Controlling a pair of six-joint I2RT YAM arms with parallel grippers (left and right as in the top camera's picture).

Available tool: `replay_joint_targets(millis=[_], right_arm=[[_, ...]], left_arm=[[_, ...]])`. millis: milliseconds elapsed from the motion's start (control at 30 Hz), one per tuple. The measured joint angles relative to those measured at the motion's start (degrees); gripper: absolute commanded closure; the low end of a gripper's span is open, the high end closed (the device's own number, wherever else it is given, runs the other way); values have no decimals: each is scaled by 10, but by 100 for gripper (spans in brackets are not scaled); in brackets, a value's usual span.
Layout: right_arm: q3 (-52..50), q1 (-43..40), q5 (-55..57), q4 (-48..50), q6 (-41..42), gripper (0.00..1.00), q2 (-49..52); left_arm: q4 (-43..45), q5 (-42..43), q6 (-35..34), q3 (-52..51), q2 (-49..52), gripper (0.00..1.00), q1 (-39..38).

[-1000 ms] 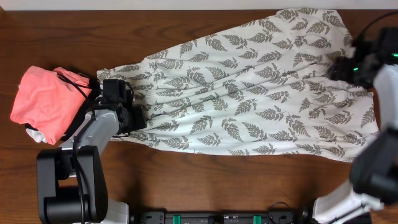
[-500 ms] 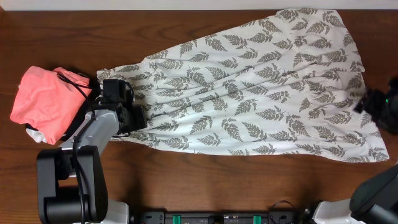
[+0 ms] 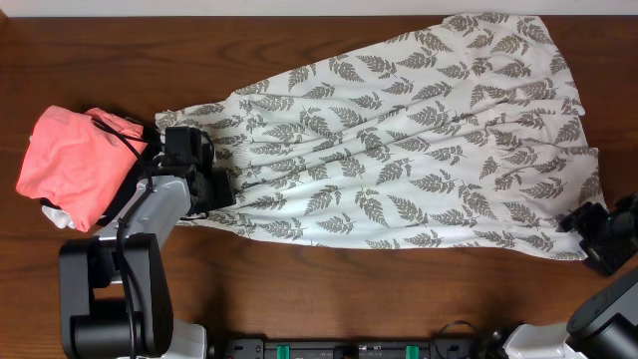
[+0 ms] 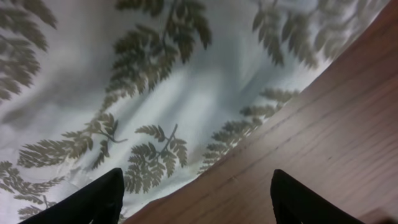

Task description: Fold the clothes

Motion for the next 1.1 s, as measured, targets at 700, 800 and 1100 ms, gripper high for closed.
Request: replay_joint_targets(millis=[700, 800, 1100], right_arm=[[-127, 0, 3, 169, 23, 78, -12], [-136, -3, 4, 182, 25, 99, -15], [-139, 11, -9, 165, 26, 99, -21]], left_arm=[[0, 0, 0, 0, 0, 48, 0], [0, 0, 0, 0, 0, 48, 0], [0, 0, 0, 0, 0, 48, 0]])
